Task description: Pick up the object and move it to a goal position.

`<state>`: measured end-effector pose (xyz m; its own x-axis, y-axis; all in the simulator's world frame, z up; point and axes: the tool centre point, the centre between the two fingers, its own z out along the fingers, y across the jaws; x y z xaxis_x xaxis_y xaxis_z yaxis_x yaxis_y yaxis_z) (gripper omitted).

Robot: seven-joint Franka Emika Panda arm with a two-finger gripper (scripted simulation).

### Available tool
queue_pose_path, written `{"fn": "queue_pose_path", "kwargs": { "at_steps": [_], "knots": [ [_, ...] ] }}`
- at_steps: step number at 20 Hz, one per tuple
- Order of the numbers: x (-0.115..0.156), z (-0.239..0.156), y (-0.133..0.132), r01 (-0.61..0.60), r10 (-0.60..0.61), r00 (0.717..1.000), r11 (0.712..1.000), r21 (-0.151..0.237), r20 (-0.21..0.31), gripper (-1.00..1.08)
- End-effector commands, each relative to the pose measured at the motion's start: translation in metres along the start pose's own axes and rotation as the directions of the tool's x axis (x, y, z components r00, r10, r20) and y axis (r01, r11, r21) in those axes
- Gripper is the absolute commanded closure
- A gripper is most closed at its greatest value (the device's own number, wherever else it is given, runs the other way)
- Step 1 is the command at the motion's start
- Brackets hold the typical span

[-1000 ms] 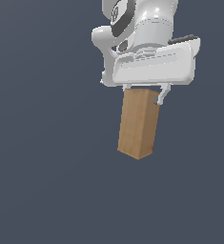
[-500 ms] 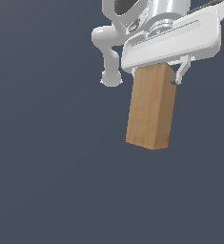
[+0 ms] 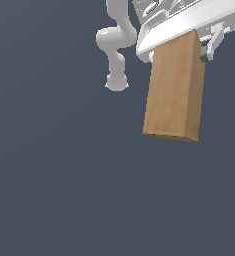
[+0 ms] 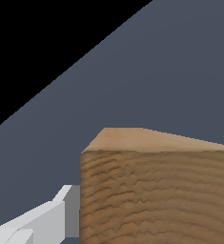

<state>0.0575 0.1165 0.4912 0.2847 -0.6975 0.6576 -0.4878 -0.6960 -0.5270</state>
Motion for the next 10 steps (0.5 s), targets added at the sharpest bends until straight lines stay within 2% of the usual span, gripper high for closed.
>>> {"fn": "queue_pose_path", "kwargs": {
  "at_steps": [1, 10],
  "knots": [
    [0.008, -0.011, -0.01, -0.008, 0.008, 1.0, 1.0, 0.022, -0.027, 1.08],
    [0.012, -0.022, -0.021, -0.013, 0.015, 0.998, 0.999, 0.041, -0.061, 1.08]
  ]
}}
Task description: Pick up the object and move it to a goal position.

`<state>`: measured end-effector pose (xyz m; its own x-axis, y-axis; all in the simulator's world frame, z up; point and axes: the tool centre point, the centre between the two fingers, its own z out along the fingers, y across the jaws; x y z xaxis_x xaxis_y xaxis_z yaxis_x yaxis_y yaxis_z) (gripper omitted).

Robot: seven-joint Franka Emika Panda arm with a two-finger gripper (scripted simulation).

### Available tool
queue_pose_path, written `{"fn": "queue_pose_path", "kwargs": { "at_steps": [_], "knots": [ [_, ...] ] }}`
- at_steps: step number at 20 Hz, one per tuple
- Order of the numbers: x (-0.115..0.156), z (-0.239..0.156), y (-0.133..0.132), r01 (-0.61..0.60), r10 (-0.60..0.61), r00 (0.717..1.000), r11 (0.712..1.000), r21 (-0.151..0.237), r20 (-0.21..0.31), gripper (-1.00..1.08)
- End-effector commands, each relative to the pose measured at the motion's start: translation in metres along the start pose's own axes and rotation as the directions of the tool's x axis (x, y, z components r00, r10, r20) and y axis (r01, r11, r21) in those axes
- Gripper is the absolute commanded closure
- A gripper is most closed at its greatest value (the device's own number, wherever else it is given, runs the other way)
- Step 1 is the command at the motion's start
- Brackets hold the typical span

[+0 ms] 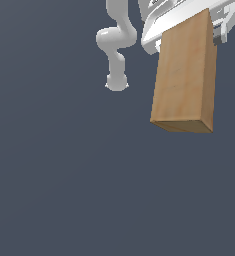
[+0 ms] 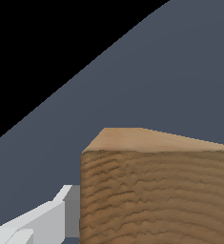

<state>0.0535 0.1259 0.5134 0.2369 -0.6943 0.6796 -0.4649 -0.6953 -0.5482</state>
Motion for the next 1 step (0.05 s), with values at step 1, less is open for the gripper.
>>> {"fn": "queue_pose_path", "kwargs": {
  "at_steps": [1],
  "knots": [
    [0.0057, -0.005, -0.0049, -0.005, 0.005, 1.0, 1.0, 0.011, -0.01, 1.08]
  ]
}}
